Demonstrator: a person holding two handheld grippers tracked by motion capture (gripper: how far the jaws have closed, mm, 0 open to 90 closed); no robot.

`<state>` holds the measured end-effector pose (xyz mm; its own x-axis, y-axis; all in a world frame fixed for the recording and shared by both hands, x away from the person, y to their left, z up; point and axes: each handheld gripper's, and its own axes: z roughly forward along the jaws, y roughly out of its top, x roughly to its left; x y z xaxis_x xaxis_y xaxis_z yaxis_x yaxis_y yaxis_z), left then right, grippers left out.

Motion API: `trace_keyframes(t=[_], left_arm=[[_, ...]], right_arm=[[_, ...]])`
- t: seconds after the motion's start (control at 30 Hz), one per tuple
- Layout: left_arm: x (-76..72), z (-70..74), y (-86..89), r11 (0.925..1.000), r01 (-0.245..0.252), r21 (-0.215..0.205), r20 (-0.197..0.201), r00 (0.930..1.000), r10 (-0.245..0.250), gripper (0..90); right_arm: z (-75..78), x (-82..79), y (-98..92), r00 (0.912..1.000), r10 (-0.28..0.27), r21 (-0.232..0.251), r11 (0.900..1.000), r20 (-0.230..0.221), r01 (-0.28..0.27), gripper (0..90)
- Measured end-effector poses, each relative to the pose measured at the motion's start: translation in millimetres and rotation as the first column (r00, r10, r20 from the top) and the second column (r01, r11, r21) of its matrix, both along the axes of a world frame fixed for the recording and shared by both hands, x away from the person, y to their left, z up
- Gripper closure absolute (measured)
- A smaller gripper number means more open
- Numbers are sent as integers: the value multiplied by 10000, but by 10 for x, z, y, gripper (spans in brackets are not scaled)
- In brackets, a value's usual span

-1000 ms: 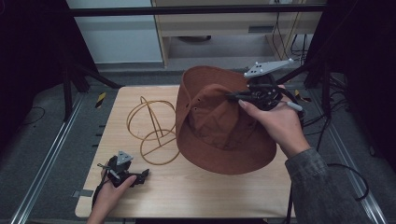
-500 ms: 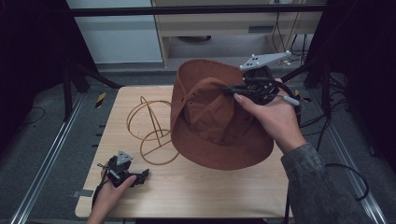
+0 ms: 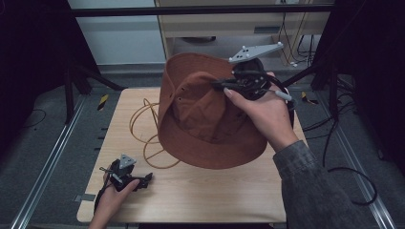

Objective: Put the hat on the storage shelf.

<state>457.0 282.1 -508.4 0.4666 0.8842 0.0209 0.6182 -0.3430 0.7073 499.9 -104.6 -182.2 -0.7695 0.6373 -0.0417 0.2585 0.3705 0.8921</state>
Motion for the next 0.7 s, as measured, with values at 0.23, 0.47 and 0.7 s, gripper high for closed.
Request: trace_keyframes(t=[0.23,0.47,0.7], left_arm=[[0,1,1,10000,10,11,-5,10000,-10,0],[0,2,1,10000,12,18,-14,10000,-12,0],[1,1,0,10000,16,2,-6,10000,-16,0]], right_arm=[[82,39,212,9998,111,156,9998,174,-114,888],[95,132,427,9998,113,371,9992,165,-119,888],[85,214,557,9999,140,531,9985,72,-144,887]])
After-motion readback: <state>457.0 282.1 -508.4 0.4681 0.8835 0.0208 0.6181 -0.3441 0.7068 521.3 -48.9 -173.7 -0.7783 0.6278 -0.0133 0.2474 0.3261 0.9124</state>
